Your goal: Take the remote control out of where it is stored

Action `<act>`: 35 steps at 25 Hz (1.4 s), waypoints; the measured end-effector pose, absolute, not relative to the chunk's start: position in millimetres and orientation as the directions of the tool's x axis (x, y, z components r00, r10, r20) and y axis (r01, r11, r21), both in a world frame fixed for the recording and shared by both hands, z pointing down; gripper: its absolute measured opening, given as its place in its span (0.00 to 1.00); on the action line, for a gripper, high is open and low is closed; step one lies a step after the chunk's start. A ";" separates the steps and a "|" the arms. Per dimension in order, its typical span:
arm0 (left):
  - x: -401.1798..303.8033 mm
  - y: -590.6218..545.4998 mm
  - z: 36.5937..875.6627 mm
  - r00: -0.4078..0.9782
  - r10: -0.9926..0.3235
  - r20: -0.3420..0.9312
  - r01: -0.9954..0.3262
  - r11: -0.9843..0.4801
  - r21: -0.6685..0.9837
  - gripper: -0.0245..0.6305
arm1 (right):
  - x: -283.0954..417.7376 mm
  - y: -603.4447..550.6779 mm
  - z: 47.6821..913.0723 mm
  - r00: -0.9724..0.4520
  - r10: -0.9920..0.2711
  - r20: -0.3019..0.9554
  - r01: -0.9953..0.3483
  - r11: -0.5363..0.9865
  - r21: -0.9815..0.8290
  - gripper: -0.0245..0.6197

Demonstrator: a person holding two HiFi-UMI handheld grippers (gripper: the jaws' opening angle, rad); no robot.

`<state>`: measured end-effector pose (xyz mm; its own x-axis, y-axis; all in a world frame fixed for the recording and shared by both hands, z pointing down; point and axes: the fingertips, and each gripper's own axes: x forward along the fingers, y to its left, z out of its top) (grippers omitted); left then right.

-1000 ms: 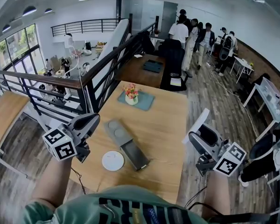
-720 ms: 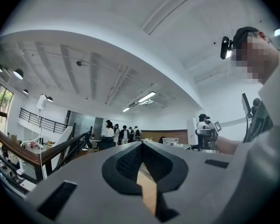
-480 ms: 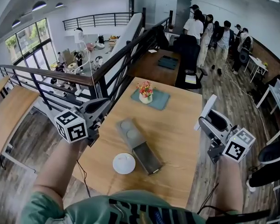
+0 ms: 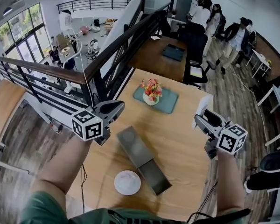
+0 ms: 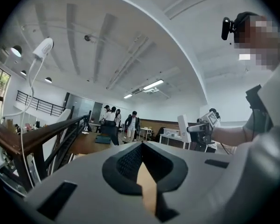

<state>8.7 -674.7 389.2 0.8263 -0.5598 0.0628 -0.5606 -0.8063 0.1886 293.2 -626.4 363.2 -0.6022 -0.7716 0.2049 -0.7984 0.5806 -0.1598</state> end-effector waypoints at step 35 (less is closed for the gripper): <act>23.0 -830.2 666.1 0.879 -0.383 0.284 -0.454 -0.854 0.253 0.02 | 222.3 -820.4 765.7 -0.399 -0.390 0.830 -0.854 0.488 -0.181 0.41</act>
